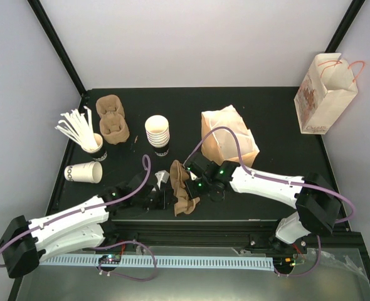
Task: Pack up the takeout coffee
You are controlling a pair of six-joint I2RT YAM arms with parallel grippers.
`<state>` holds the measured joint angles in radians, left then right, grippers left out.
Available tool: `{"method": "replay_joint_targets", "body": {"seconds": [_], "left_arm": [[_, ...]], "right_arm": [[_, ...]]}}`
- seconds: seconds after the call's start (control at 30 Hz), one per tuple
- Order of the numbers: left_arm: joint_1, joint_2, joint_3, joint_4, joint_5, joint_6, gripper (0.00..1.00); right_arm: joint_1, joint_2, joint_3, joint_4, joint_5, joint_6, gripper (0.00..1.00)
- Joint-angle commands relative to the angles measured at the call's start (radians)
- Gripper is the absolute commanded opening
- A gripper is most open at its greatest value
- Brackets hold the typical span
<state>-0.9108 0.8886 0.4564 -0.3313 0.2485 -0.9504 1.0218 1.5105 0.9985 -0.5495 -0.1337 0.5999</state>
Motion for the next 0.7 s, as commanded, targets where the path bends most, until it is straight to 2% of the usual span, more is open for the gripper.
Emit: {"method": "replay_joint_targets", "body": {"seconds": [0.0,0.27,0.67], "left_arm": [[0.01,-0.046,0.037,-0.151,-0.098,0.015,0.02],[0.015,-0.105,0.028,-0.176,-0.125,0.029,0.02],[0.016,-0.068,0.027,-0.037,0.001,0.101,0.02]], "right_arm": [[0.004,-0.015,0.018,-0.057,0.062,-0.02,0.02],[0.004,-0.012,0.02,-0.049,0.065,-0.024,0.06],[0.003,-0.005,0.07,-0.027,0.048,-0.044,0.41]]}}
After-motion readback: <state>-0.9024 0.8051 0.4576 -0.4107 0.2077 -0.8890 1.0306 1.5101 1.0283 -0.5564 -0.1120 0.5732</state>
